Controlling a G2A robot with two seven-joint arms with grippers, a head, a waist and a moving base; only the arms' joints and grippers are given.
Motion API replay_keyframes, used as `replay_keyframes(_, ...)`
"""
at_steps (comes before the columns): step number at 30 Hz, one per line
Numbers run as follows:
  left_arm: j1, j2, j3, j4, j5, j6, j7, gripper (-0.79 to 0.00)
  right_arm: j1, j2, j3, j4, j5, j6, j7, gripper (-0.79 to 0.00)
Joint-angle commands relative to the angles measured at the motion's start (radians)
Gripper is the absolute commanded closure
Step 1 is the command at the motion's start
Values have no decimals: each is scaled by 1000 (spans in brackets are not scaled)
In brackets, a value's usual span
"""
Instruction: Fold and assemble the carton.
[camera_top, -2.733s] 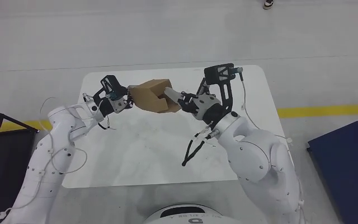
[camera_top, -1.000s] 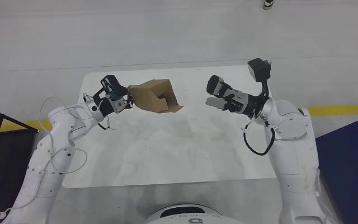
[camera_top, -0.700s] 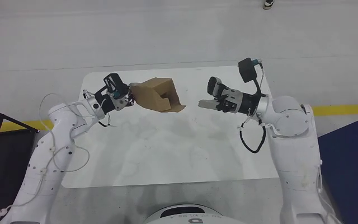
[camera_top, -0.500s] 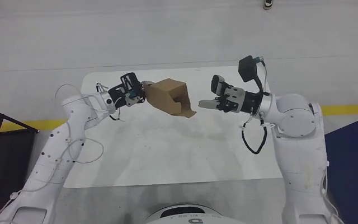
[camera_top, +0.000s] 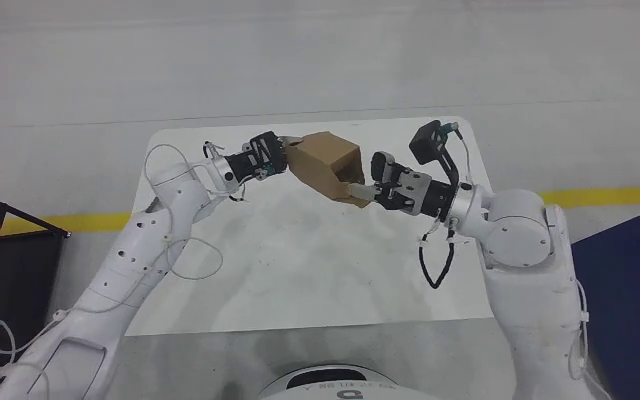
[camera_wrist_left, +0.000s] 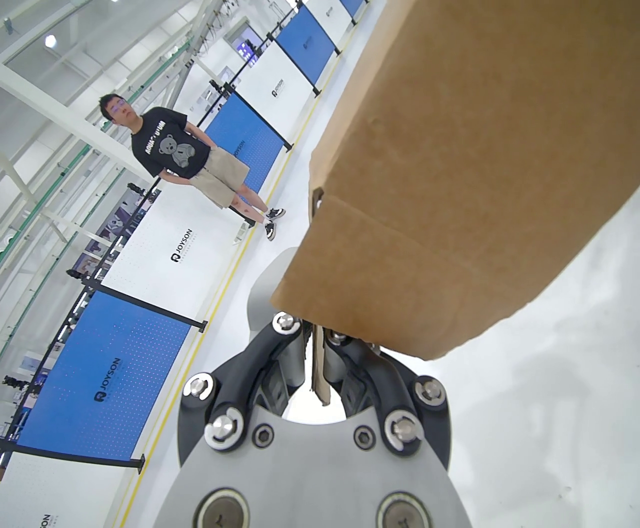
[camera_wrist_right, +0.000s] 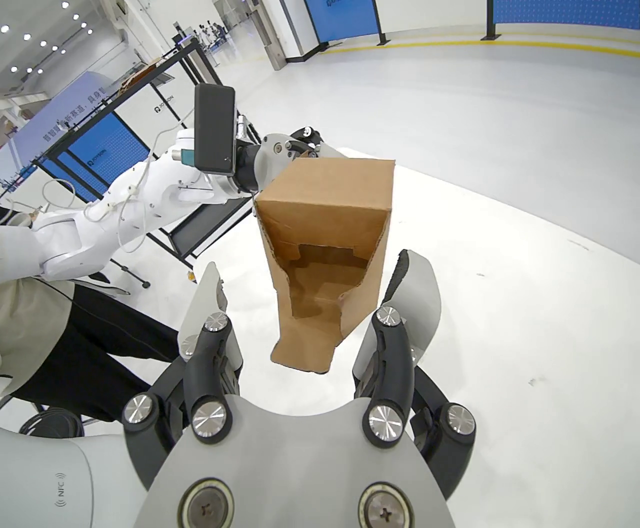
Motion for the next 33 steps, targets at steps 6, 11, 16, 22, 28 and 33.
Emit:
replay_keyframes(6, -7, -10, 7, -4, -3, 22, -17, 0, -12, 10, -19, -42, -93, 50, -1, -573)
replay_keyframes(11, -4, -15, 6, -5, -5, 33, -19, 0, 14, 15, -47, -43, -136, 66, -11, -385)
replay_keyframes(16, 3, -18, 1, -11, -11, 41, -19, 0, 31, 21, -77, -55, -190, 93, 12, -357)
replay_keyframes(22, 11, -21, -7, -21, -13, 40, -21, 0, 46, 26, -104, -62, -216, 111, 6, -332)
replay_keyframes(28, 16, -24, -11, -30, -12, 36, -21, 0, 66, 31, -133, -67, -251, 136, 6, -320)
replay_keyframes(33, 21, -26, -18, -32, -15, 31, -17, 0, 89, 33, -168, -67, -302, 174, 5, -302)
